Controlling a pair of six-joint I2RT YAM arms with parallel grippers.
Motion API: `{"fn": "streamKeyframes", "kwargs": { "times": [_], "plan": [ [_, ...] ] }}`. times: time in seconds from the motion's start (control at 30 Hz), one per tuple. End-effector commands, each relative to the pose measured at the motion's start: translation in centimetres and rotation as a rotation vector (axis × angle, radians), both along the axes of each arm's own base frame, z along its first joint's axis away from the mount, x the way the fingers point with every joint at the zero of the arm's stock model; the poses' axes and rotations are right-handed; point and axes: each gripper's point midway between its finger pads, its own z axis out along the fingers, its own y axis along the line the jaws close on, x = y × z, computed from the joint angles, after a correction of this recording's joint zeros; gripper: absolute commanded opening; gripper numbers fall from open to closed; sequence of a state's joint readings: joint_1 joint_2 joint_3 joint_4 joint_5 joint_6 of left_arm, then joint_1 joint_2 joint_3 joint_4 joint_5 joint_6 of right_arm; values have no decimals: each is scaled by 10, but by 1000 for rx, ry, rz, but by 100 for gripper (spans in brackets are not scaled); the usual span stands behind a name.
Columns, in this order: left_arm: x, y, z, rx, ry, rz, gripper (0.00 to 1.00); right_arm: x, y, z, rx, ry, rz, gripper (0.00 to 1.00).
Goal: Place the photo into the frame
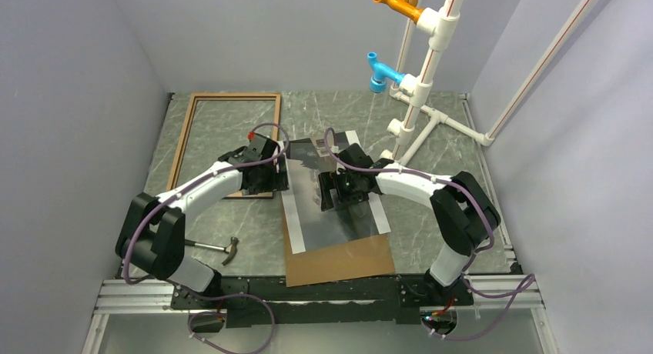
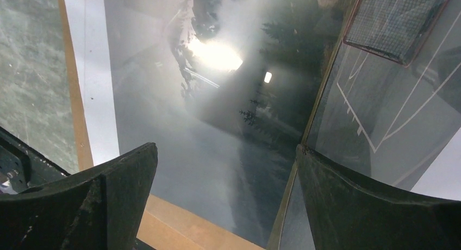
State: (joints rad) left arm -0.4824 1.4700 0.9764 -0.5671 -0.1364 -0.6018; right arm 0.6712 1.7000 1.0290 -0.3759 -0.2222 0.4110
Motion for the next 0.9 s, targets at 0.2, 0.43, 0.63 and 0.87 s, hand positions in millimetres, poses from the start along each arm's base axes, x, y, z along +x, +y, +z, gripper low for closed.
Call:
{"fn": "streamKeyframes", "kwargs": {
  "times": [0.2,0.43,0.63,0.87],
  "plan": [
    [37,5,10,70,-33,-37,85,5,4,9,15,-42,19,100],
    [41,17,-13,148,33,-36,70,6,0,6,-10,-43,16,100],
    [41,18,-39,174,80,-41,66,7,0,6,-8,-41,10,100],
    [44,21,-60,197,124,-37,52,8,-2,6,-19,-46,6,100]
  ]
}}
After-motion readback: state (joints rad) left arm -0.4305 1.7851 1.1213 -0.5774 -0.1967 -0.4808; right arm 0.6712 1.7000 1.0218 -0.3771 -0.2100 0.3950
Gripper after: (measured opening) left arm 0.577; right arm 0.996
